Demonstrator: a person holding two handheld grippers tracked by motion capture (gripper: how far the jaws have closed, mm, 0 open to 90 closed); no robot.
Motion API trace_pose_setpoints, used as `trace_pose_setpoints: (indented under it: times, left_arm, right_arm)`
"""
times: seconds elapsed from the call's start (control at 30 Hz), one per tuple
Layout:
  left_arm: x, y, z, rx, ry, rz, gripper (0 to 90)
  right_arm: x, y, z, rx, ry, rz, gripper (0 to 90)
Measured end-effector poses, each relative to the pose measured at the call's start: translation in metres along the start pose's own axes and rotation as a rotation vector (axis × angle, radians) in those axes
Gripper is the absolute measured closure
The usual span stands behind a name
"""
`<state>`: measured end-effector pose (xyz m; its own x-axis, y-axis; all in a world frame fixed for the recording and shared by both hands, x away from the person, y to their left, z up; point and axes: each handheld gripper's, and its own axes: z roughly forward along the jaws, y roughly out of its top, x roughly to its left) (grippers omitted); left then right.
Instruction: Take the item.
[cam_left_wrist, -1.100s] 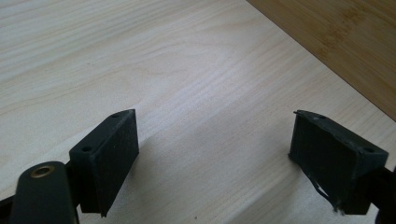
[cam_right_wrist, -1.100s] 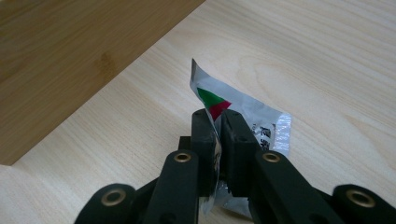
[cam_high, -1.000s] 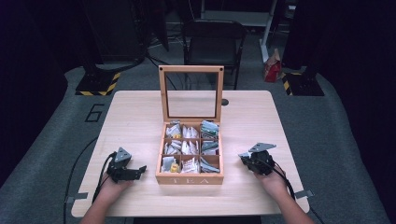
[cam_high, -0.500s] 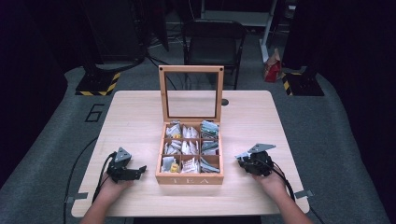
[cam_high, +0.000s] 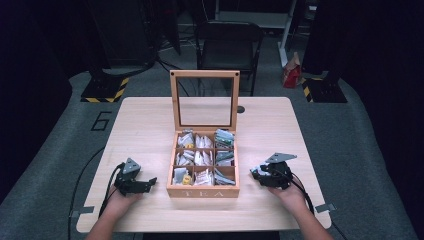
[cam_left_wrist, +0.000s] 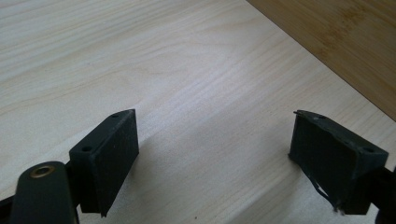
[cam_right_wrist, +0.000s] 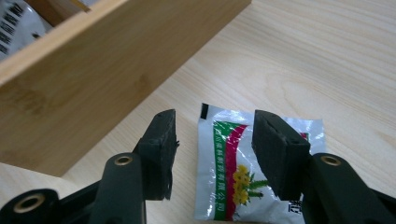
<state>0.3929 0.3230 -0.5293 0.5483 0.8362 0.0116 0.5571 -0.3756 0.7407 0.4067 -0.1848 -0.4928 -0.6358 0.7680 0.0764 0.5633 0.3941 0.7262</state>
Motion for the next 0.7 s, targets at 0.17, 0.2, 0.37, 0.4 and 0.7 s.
trace_pose_setpoints:
  times: [0.17, 0.2, 0.37, 0.4, 0.7]
  left_arm:
    - [0.0, 0.0, 0.0, -0.001, 0.0, 0.0, 15.0]
    - [0.0, 0.0, 0.0, 0.0, 0.0, 0.0, 15.0]
    - [0.0, 0.0, 0.0, 0.0, 0.0, 0.0, 15.0]
    - [0.0, 0.0, 0.0, 0.0, 0.0, 0.0, 15.0]
    - [0.0, 0.0, 0.0, 0.002, -0.001, -0.001, 15.0]
  right_arm:
    - [0.002, 0.004, -0.005, -0.016, 0.01, -0.01, 48.8]
    - [0.003, 0.005, -0.006, -0.013, 0.011, 0.003, 48.8]
    - [0.003, 0.011, -0.012, -0.021, 0.032, -0.008, 51.0]
    - [0.004, 0.013, -0.014, -0.025, 0.033, -0.001, 51.0]
    - [-0.002, 0.014, -0.027, -0.06, 0.018, 0.018, 50.7]
